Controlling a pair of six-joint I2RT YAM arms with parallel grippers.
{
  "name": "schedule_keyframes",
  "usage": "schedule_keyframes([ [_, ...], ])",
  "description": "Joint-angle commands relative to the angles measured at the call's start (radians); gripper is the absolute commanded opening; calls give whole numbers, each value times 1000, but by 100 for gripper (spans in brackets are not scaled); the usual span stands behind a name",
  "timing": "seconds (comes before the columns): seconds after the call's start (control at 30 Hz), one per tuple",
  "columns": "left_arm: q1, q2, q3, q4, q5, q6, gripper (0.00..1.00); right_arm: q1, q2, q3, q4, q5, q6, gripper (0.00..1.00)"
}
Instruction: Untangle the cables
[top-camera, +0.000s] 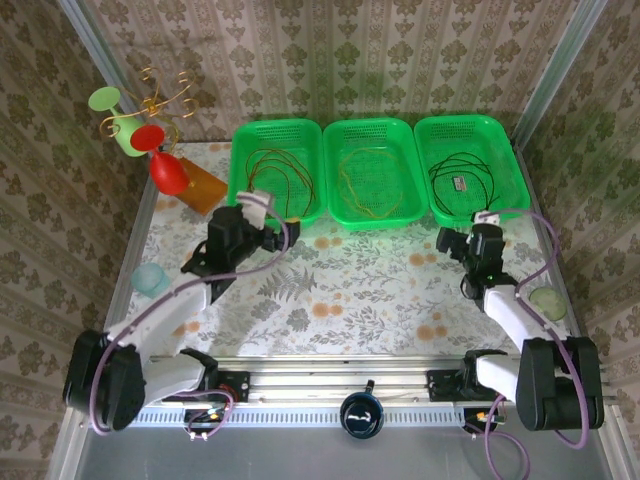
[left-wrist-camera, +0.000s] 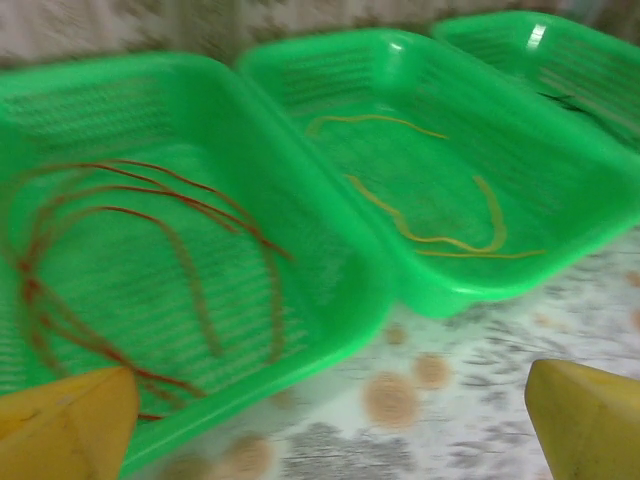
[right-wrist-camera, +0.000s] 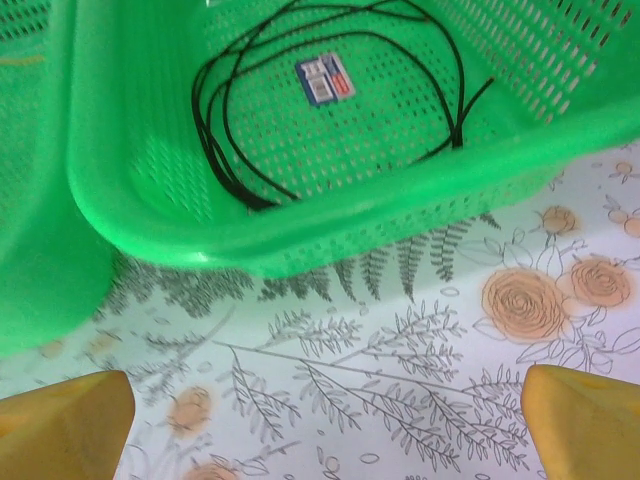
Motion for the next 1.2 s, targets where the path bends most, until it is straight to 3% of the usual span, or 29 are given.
schedule_keyframes([
  [0.0,73,-79,-107,163,-178,147,100,8,66,-40,319,87,-44,100],
  [0.17,216,-179,-208,182,-249,182,100,48,213,-67,553,105,-71,100],
  [0.27,289,-218,-267,216,-209,201,100,93,316,-78,675,124,-126,100],
  [0.33,330,-226,-309,259,-179,206,100,109,314,-61,633,115,-147,100],
  [0.5,394,-114,-386,444,-116,152,100,119,412,-123,856,75,-186,100],
  [0.77,393,294,-437,913,-87,227,100,118,392,-31,646,67,-175,100],
  [0.87,393,406,-433,1014,-117,220,100,109,393,-28,640,58,-168,100],
  [1.0,386,479,-397,1022,-155,221,100,97,393,-19,621,31,-163,100],
  [1.17,386,458,-322,861,-228,200,100,86,392,-14,610,7,-158,100],
])
